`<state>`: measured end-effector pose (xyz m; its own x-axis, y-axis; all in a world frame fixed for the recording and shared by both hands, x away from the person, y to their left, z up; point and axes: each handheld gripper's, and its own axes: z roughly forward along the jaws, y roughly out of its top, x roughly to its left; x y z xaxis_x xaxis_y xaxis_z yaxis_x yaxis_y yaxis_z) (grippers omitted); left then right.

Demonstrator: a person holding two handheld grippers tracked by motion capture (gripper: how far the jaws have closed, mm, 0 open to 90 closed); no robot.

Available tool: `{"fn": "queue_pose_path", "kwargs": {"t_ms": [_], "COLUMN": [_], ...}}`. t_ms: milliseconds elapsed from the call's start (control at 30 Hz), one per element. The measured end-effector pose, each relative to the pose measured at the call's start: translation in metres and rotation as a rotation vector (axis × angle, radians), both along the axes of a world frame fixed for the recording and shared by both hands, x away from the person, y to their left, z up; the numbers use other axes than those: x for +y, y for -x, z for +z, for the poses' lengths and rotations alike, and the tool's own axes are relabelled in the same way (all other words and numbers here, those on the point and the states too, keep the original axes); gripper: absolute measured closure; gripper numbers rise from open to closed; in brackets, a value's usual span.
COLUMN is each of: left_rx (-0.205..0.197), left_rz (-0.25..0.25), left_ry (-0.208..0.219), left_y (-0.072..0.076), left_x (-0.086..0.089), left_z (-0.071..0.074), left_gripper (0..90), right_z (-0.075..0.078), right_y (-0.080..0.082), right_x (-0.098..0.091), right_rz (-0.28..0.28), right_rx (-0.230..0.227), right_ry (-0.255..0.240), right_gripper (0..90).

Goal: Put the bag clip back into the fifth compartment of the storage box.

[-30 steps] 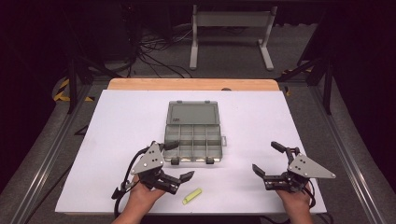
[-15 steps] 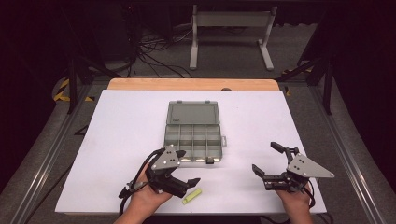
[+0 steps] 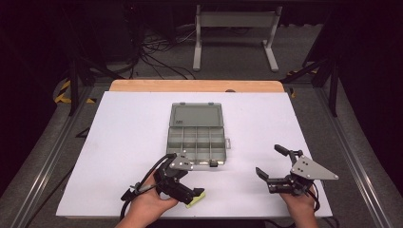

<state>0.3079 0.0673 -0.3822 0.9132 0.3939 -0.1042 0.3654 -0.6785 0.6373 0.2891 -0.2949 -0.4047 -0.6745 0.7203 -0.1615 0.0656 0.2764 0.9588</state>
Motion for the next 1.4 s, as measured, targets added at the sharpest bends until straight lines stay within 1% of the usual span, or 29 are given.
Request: {"fn": "queue_pose_path", "kwargs": {"t_ms": [33, 100, 167, 233, 300, 333, 367, 400, 467, 500, 533, 567, 600, 700, 767, 833, 900, 1067, 1133, 1167, 1267, 1333, 1400], "left_rx": [0.009, 0.021, 0.025, 0.033, 0.034, 0.034, 0.053, 0.053, 0.074, 0.074, 0.086, 0.09, 0.103, 0.114, 0.133, 0.135, 0.141, 0.149, 0.153, 0.152, 0.173, 0.173, 0.176], "left_rz": [-0.008, -0.017, -0.022, -0.025, -0.029, -0.029, -0.042, -0.042, -0.047, -0.047, -0.048, -0.058, -0.053, -0.064, -0.076, -0.083, -0.084, -0.072, -0.07, -0.071, -0.055, -0.053, -0.053], "left_ry": [-0.019, -0.041, -0.061, -0.075, -0.099, -0.099, -0.117, -0.117, -0.144, -0.144, -0.142, -0.158, -0.161, -0.196, -0.216, -0.225, -0.223, -0.221, -0.219, -0.219, -0.215, -0.216, -0.224], "left_y": [0.0, 0.001, 0.002, 0.003, 0.003, 0.003, 0.002, 0.002, 0.0, 0.0, 0.0, -0.001, 0.0, 0.0, 0.0, 0.0, 0.0, 0.0, 0.0, -0.001, -0.002, -0.002, -0.002], "left_x": [-0.002, -0.005, -0.008, -0.01, -0.012, -0.012, -0.013, -0.013, -0.015, -0.015, -0.015, -0.016, -0.017, -0.02, -0.022, -0.024, -0.025, -0.026, -0.026, -0.027, -0.027, -0.027, -0.028], "left_z": [0.0, 0.0, 0.0, -0.001, -0.002, -0.002, -0.003, -0.003, -0.006, -0.006, -0.008, -0.009, -0.01, -0.013, -0.017, -0.02, -0.022, -0.026, -0.028, -0.03, -0.035, -0.036, -0.039], "left_gripper": [13.0, 13.0, 13.2, 13.6, 14.1, 14.3, 14.7, 15.0, 14.9, 14.9, 14.9, 14.9, 14.9, 14.9, 14.9, 14.9, 14.9, 16.2, 19.5, 19.5, 25.6, 26.5, 29.9], "right_z": [0.0, -0.001, -0.001, -0.001, -0.001, -0.001, -0.001, -0.001, -0.001, -0.001, -0.001, -0.001, -0.001, -0.001, -0.001, -0.001, -0.002, -0.002, -0.002, -0.002, -0.002, -0.002, -0.002], "right_y": [0.0, -0.001, -0.001, -0.001, -0.001, -0.001, -0.001, -0.001, -0.001, -0.001, -0.001, -0.001, -0.001, -0.001, -0.001, -0.001, -0.001, -0.001, -0.001, 0.0, -0.001, -0.001, -0.001], "right_x": [0.0, 0.0, 0.001, 0.001, 0.002, 0.002, 0.002, 0.002, 0.002, 0.002, 0.003, 0.003, 0.003, 0.003, 0.003, 0.003, 0.004, 0.005, 0.005, 0.004, 0.004, 0.005, 0.005], "right_rz": [0.0, 0.001, 0.002, 0.003, 0.004, 0.008, 0.009, 0.009, 0.012, 0.012, 0.012, 0.013, 0.014, 0.015, 0.016, 0.021, 0.026, 0.032, 0.031, 0.032, 0.032, 0.034, 0.034], "right_rx": [0.0, 0.001, 0.003, 0.005, 0.006, 0.006, 0.006, 0.006, 0.007, 0.007, 0.006, 0.004, 0.003, 0.003, 0.003, 0.013, 0.015, 0.008, 0.013, 0.014, 0.014, 0.014, 0.014], "right_ry": [0.002, 0.003, 0.007, 0.008, 0.009, 0.009, 0.01, 0.01, 0.015, 0.015, 0.018, 0.02, 0.021, 0.019, 0.019, 0.02, 0.026, 0.031, 0.028, 0.029, 0.03, 0.03, 0.032], "right_gripper": [5.9, 6.0, 6.0, 6.0, 6.0, 6.0, 6.0, 6.0, 6.0, 6.0, 6.1, 6.0, 6.0, 6.0, 6.0, 6.0, 6.1, 6.0, 6.1, 6.0, 6.0, 6.0, 6.1]}}
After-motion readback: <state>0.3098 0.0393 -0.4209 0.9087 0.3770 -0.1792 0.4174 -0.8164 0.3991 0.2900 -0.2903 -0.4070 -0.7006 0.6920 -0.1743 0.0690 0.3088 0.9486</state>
